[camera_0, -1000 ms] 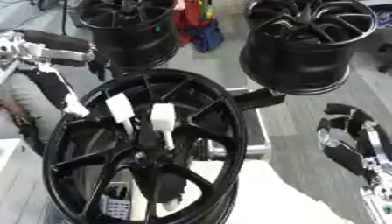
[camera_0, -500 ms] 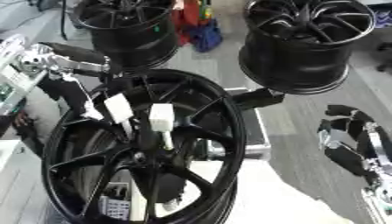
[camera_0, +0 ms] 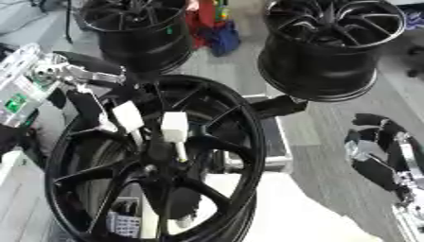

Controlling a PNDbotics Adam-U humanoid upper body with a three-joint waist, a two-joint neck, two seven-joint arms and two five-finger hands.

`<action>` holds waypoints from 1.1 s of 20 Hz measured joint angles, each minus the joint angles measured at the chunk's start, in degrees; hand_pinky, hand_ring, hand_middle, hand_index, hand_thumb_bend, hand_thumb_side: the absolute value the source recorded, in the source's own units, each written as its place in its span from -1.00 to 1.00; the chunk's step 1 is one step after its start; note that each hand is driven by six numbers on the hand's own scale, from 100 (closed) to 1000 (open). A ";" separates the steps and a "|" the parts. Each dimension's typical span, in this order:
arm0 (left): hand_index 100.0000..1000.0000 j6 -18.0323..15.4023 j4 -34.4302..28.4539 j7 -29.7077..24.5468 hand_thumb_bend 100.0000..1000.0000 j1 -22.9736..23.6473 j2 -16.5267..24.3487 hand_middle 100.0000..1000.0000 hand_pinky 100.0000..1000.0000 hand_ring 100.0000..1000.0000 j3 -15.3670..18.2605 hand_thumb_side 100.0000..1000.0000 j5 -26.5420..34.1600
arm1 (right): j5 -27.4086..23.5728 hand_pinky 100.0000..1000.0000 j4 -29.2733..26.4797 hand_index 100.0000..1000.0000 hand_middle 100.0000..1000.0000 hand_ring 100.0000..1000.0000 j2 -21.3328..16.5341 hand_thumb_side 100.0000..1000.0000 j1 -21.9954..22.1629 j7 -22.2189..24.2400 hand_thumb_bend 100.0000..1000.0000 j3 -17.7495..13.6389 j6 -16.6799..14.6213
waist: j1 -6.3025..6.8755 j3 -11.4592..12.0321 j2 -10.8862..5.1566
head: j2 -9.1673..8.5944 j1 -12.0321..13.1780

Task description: Pull the pin out of the wheel hub.

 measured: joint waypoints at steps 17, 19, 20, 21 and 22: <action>0.41 -0.42 0.99 0.41 -0.59 0.58 -0.92 0.06 0.04 -0.11 -0.55 -0.85 0.73 | 0.00 0.42 0.00 0.45 0.27 0.14 0.00 -1.00 -0.12 0.01 -1.00 0.17 0.00 | -0.01 -0.23 0.04 | 0.00 0.21; 0.39 -0.40 0.97 0.39 -0.68 0.58 -0.92 0.03 -0.01 -0.16 -0.55 -0.90 1.14 | 0.00 0.42 0.00 0.45 0.27 0.14 0.00 -1.00 -0.12 0.01 -1.00 0.17 0.00 | -0.02 -0.23 0.04 | 0.00 0.21; 0.37 -0.40 0.97 0.39 -0.73 0.59 -0.92 0.01 -0.04 -0.18 -0.54 -0.94 1.33 | 0.00 0.42 0.00 0.45 0.27 0.14 0.00 -1.00 -0.12 0.01 -1.00 0.17 0.00 | -0.04 -0.23 0.04 | 0.00 0.21; 0.36 -0.39 0.94 0.38 -0.76 0.59 -0.92 -0.01 -0.05 -0.19 -0.54 -0.95 1.54 | 0.00 0.42 0.00 0.45 0.27 0.14 0.00 -1.00 -0.12 0.01 -1.00 0.17 0.00 | -0.05 -0.23 0.04 | 0.00 0.21; 0.33 -0.38 0.91 0.37 -0.85 0.60 -0.92 -0.04 -0.09 -0.23 -0.53 -0.99 1.76 | 0.00 0.42 0.00 0.45 0.27 0.14 0.00 -1.00 -0.12 0.01 -1.00 0.17 0.00 | -0.07 -0.23 0.04 | 0.00 0.21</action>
